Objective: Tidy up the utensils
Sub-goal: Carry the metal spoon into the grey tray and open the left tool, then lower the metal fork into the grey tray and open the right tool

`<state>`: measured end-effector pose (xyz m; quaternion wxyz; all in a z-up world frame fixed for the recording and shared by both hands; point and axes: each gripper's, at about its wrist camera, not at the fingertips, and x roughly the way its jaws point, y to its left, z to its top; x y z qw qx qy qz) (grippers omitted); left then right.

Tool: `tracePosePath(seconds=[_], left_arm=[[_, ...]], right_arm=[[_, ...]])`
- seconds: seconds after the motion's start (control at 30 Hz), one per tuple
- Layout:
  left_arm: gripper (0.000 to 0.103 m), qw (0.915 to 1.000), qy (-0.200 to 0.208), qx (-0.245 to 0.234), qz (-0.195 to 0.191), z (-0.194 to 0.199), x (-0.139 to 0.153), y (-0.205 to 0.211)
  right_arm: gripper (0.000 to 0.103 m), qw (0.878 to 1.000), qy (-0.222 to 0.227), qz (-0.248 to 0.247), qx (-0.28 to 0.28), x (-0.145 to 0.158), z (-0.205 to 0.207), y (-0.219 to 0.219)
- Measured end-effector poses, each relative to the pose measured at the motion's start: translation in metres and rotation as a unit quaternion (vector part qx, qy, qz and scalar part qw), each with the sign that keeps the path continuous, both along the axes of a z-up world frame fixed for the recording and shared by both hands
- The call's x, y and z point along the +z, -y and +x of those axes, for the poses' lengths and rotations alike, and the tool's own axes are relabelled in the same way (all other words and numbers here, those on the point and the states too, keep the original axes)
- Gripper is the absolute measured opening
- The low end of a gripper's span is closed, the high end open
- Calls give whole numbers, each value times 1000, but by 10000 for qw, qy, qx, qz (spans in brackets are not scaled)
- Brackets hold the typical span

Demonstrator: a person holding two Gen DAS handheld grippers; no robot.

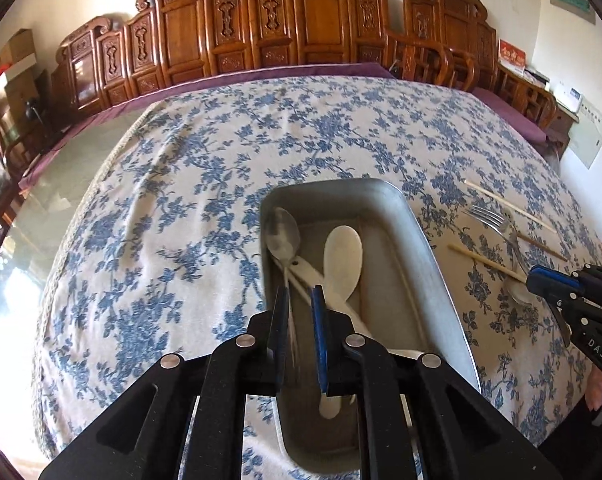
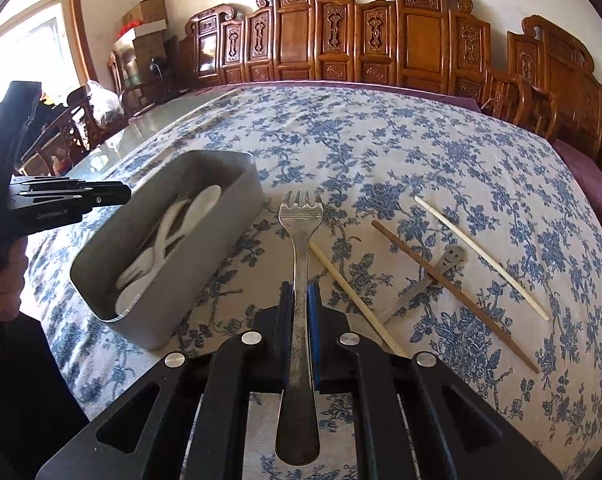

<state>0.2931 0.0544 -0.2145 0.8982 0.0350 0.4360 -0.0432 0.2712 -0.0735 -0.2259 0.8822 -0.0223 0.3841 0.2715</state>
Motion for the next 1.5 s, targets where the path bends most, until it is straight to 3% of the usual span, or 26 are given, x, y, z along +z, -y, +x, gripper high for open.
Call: tracePosePath(seconds=[0.2,0.3,0.43,0.57,0.67,0.73,1.5], left_arm=[[11,9999,110,7,3,-6,6,-10],[16,9999,160,12,52,-6,6,-12],[31,9998,184,47,17,-4,7,-18],[54,9996,235,110,-87,-4,10,-26],[61,9994,256,186,-129,-3,11,-35],[79,9992,270,268,-108,-2,11,-40],[79,9961,347,732,-336,0,17,-80]], right_arm=[[9,9998,84,50,151,16,-4,-12],[9,9996,147,37,258,25,-5,-23],[9,9993,159,97,329,34,-5,-36],[9,9988,131,209,416,42,-1,-55],[9,9985,135,219,491,46,1,-71],[9,9983,133,203,532,47,3,-81],[9,9976,-510,-407,237,0,33,-160]])
